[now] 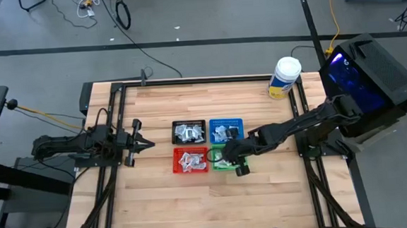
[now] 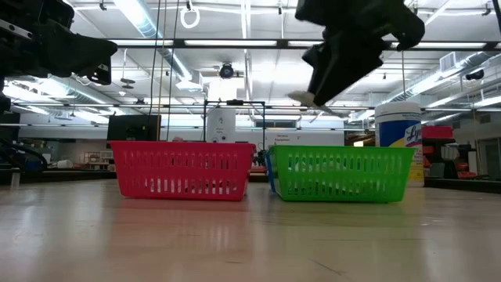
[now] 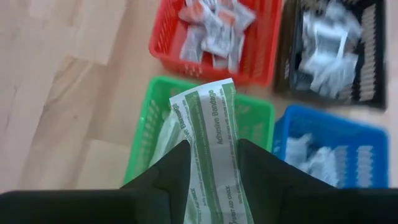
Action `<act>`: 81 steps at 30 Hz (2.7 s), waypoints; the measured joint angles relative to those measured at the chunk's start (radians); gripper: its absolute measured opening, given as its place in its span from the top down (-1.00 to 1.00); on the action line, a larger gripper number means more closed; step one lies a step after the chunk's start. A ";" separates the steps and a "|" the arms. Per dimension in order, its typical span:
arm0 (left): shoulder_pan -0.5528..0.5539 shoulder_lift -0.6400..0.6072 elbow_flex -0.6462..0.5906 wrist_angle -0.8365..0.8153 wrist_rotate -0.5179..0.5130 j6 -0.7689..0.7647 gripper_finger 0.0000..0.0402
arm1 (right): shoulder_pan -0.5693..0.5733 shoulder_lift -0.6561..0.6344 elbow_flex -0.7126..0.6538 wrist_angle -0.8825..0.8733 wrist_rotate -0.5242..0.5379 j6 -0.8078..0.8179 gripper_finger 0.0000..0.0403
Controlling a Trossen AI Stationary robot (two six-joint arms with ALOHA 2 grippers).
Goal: Pick & Place First Aid Supplies
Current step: Put the green bandage pack into the green bin, then return to Home Position
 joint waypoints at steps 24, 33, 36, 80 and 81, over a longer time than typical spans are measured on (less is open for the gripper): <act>0.000 0.000 0.000 0.000 0.000 0.000 0.87 | -0.010 0.000 -0.106 -0.017 -0.025 0.124 -0.55; 0.000 0.000 0.000 0.000 0.000 0.000 0.87 | -0.004 -0.040 -0.107 0.004 -0.119 0.162 -0.56; 0.000 0.000 0.000 0.000 0.000 0.000 0.87 | 0.005 -0.079 -0.120 0.052 -0.120 0.162 -0.51; 0.000 0.000 0.000 -0.001 0.000 0.000 0.87 | -0.231 -0.561 -0.867 1.027 -0.073 0.062 0.98; 0.000 0.000 0.000 0.000 0.000 0.000 0.87 | -0.234 -0.573 -0.880 1.027 -0.071 0.056 0.99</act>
